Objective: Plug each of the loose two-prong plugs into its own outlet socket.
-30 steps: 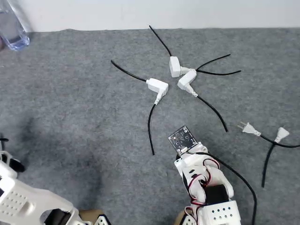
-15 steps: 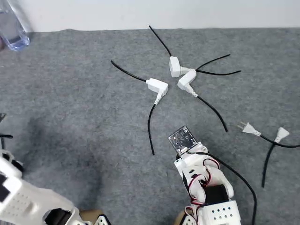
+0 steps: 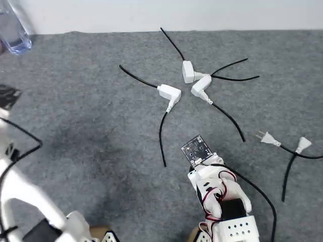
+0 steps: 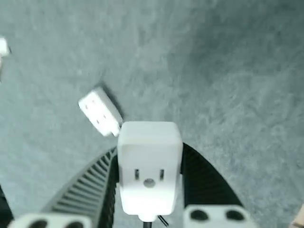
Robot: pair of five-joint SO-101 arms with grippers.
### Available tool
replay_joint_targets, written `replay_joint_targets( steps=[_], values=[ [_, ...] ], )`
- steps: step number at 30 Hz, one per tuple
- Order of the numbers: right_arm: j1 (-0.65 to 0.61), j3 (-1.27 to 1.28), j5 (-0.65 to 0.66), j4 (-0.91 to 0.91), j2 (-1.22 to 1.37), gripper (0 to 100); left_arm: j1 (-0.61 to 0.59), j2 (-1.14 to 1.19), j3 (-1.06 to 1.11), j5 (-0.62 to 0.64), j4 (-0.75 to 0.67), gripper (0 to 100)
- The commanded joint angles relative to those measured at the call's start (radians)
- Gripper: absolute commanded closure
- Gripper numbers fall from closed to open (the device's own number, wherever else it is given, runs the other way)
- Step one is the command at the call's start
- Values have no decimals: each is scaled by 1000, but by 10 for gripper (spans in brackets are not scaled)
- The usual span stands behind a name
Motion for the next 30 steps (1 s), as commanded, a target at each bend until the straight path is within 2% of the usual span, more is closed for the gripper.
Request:
replay_joint_targets(
  steps=[1,11,19,22,30],
  values=[
    [8,15,-2,5,-12,990,103,-57,-31,-8,9,988],
    [8,15,-2,4,-12,990,473,-11,15,-8,9,988],
    [10,15,-2,-15,-12,990,779,121,70,-8,0,988],
    [10,15,-2,-16,-12,990,838,203,94,-8,-41,988],
    [12,15,-2,-16,-12,990,876,379,163,-6,-218,988]
  ],
)
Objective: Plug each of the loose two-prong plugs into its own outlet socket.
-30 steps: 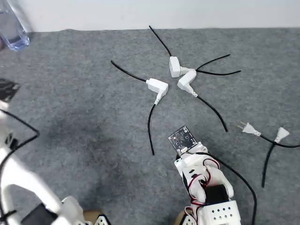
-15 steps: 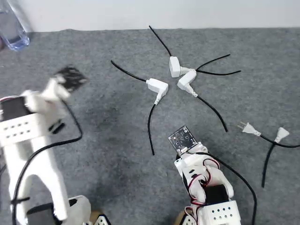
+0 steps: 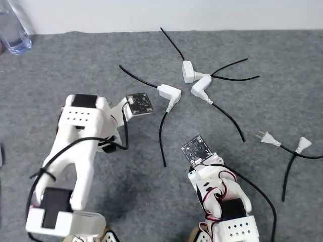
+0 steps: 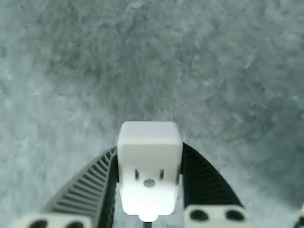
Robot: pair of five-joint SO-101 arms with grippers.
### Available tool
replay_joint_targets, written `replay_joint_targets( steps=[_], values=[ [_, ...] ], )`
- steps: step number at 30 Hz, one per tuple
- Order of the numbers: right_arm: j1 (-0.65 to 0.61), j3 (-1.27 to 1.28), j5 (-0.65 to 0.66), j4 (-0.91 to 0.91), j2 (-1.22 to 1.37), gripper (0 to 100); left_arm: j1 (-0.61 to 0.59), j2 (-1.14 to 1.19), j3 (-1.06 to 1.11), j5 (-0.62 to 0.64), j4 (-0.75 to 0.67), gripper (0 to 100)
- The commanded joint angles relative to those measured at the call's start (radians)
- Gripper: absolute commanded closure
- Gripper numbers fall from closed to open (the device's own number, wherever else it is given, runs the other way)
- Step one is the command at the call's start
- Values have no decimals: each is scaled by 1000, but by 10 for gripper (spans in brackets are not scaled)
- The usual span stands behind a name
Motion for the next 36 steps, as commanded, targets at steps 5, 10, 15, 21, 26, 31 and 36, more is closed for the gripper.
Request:
replay_joint_targets(
  steps=[5,10,15,21,26,31,36],
  values=[
    [12,15,-2,-18,-12,990,86,112,7,-5,-123,988],
    [12,15,-2,-18,-12,990,138,175,5,-2,-144,988],
    [12,15,-2,-18,-12,990,141,193,2,158,-224,987],
    [12,15,-2,-18,-12,990,144,193,2,183,-244,923],
    [12,15,-2,-18,-12,990,141,193,7,186,-241,815],
    [12,15,-2,-18,-12,990,157,190,30,186,-241,810],
    [12,15,-2,-18,-12,990,169,186,38,186,-239,810]
  ],
)
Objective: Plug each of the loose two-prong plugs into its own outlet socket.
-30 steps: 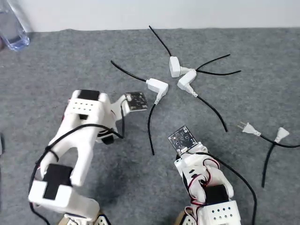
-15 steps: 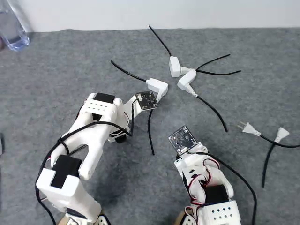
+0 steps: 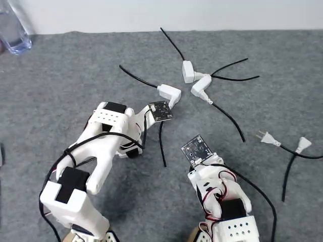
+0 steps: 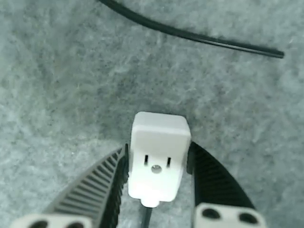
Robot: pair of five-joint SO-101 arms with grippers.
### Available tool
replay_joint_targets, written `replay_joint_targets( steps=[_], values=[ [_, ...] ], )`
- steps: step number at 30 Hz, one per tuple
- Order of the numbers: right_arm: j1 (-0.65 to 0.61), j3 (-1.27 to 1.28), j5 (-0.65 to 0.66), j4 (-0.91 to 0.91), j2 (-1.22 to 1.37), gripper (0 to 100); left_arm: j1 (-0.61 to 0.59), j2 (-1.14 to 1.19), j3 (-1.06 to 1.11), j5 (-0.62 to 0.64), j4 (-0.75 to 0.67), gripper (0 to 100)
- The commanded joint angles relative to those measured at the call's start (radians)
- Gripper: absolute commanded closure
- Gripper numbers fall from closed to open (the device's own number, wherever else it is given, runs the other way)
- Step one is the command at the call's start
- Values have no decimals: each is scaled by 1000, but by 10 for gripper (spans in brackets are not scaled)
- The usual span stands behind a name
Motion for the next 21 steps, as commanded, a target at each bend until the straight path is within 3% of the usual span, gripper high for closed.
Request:
replay_joint_targets(
  steps=[1,14,21],
  values=[
    [12,15,-2,-18,-12,990,8,-15,-1,8,-6,810],
    [12,15,-2,-18,-12,990,8,-278,59,6,140,813],
    [12,15,-2,-16,-12,990,2,-284,220,3,17,813]
  ],
)
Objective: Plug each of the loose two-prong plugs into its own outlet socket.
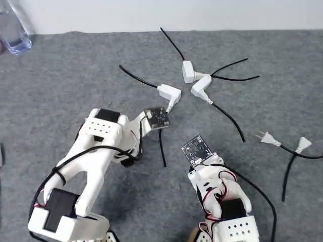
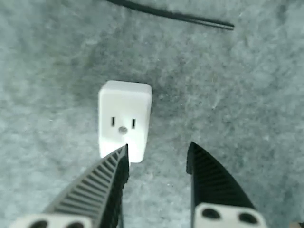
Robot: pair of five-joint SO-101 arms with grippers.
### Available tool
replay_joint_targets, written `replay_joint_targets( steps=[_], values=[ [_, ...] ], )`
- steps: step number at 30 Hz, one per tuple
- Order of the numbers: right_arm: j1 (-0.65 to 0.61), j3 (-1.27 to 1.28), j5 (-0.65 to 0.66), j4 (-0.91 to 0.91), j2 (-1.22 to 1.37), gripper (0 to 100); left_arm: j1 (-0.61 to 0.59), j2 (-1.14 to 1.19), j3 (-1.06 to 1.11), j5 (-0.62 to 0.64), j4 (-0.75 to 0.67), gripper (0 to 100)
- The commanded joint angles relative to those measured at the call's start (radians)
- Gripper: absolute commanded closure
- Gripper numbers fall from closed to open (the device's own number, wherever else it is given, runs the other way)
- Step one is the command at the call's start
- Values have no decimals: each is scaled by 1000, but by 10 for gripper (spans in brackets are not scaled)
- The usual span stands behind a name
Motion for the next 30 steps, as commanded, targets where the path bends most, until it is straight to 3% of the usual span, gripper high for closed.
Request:
replay_joint_targets(
  steps=[1,13,30],
  values=[
    [12,15,-2,-16,-12,990,2,-38,54,3,-86,813],
    [12,15,-2,-16,-12,990,-2,-38,87,2,-196,813],
    [12,15,-2,-15,-12,990,-2,-15,94,0,-227,813]
  ],
)
